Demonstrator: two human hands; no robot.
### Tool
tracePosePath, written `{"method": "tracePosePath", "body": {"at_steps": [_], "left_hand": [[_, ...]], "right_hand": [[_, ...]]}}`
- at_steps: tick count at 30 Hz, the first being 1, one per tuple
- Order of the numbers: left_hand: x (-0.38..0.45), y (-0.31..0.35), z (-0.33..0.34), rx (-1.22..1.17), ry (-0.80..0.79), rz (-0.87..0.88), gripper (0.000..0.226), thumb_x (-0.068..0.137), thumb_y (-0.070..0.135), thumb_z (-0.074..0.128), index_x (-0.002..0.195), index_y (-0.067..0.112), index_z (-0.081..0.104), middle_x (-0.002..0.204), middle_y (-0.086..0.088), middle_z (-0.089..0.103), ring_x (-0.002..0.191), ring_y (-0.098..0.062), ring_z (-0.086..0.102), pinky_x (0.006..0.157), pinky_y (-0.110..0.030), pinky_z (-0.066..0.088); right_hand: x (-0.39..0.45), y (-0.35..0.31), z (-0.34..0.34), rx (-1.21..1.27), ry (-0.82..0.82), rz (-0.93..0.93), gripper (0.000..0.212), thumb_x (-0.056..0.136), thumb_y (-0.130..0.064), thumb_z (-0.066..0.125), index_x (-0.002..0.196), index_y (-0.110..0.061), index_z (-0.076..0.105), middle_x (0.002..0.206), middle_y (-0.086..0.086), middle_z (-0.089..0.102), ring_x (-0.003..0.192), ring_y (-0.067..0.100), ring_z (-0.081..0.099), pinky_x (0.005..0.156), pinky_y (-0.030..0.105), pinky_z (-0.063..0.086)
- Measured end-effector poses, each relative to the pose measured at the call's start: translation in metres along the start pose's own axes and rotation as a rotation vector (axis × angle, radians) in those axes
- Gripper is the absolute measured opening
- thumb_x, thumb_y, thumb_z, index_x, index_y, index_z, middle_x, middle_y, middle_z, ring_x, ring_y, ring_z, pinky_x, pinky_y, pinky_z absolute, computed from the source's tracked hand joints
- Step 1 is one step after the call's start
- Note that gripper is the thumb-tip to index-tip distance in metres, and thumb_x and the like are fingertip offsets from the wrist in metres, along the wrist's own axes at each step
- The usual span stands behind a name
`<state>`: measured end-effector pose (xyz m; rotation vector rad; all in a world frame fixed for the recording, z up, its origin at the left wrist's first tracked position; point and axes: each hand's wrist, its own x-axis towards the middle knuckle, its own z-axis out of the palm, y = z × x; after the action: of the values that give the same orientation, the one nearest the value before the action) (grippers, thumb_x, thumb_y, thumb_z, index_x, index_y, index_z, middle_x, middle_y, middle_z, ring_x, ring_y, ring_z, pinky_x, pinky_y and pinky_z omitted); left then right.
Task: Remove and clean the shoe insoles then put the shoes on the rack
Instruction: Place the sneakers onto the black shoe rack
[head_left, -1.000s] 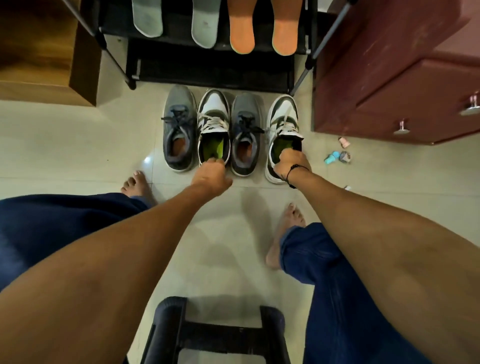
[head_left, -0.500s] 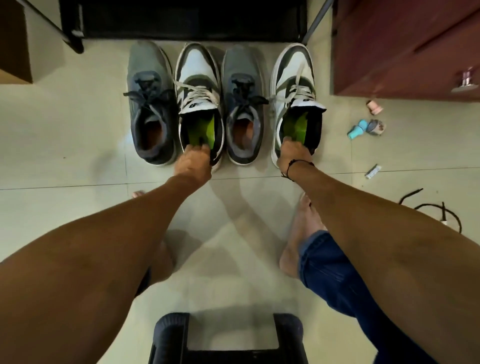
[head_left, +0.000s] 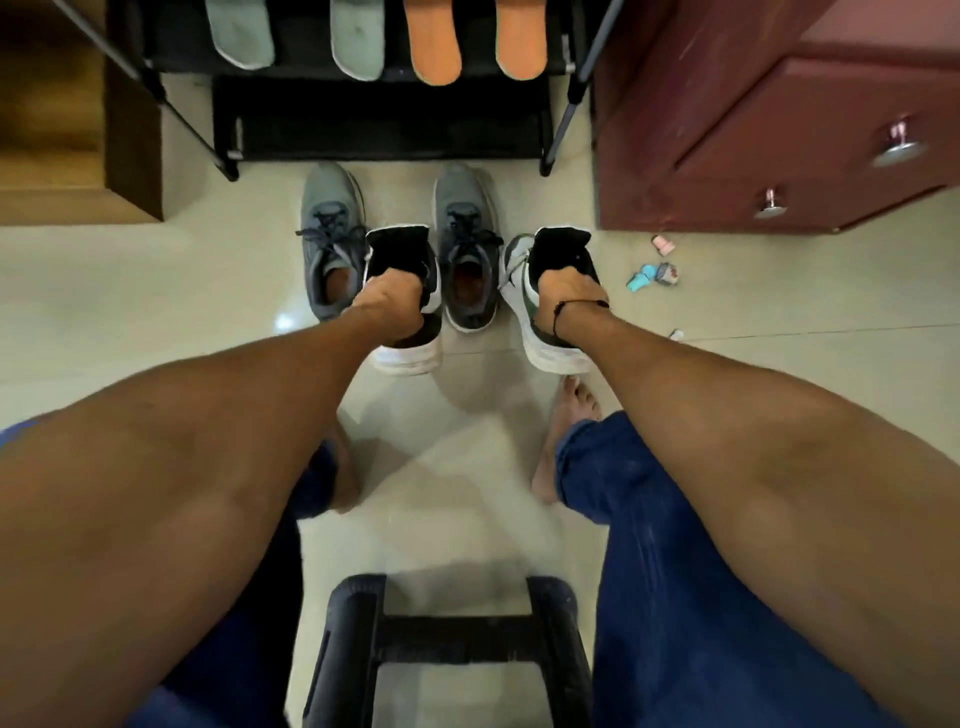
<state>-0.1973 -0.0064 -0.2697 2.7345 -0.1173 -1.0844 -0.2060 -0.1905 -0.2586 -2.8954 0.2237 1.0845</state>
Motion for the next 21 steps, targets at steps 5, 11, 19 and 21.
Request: {"method": "tracePosePath", "body": {"at_steps": [5, 11, 19, 21], "left_hand": [[-0.082, 0.016, -0.034, 0.132, -0.143, 0.054, 0.034, 0.086, 0.012, 0.062, 0.113, -0.008, 0.058, 0.094, -0.017, 0.058, 0.084, -0.031, 0.053, 0.059, -0.028, 0.046], [-0.119, 0.027, -0.058, 0.006, -0.279, 0.04, 0.046, 0.085, 0.008, 0.066, 0.126, 0.0, 0.047, 0.114, -0.018, 0.055, 0.095, -0.043, 0.062, 0.077, -0.045, 0.056], [-0.086, 0.019, -0.064, -0.011, -0.445, 0.029, 0.047, 0.079, 0.01, 0.07, 0.121, 0.002, 0.05, 0.114, -0.017, 0.054, 0.097, -0.039, 0.061, 0.079, -0.046, 0.057], [-0.08, 0.018, -0.066, 0.012, -0.432, 0.049, 0.044, 0.08, 0.013, 0.07, 0.12, 0.003, 0.052, 0.106, -0.014, 0.054, 0.094, -0.033, 0.06, 0.078, -0.04, 0.056]], "right_hand": [[-0.08, -0.02, -0.035, -0.118, -0.124, -0.067, 0.038, 0.084, -0.007, 0.054, 0.122, -0.001, 0.053, 0.122, 0.018, 0.054, 0.113, 0.036, 0.052, 0.093, 0.047, 0.046], [-0.125, -0.046, -0.068, -0.295, -0.319, -0.133, 0.024, 0.084, -0.006, 0.055, 0.107, -0.008, 0.053, 0.093, 0.013, 0.06, 0.069, 0.026, 0.056, 0.064, 0.034, 0.043], [-0.084, -0.064, -0.076, -0.341, -0.465, -0.121, 0.016, 0.079, 0.001, 0.051, 0.065, -0.005, 0.048, 0.06, 0.01, 0.053, 0.054, 0.023, 0.049, 0.051, 0.03, 0.04], [-0.072, -0.068, -0.078, -0.301, -0.497, -0.127, 0.016, 0.076, 0.001, 0.05, 0.062, -0.006, 0.045, 0.065, 0.01, 0.048, 0.057, 0.023, 0.049, 0.054, 0.027, 0.039]]}}
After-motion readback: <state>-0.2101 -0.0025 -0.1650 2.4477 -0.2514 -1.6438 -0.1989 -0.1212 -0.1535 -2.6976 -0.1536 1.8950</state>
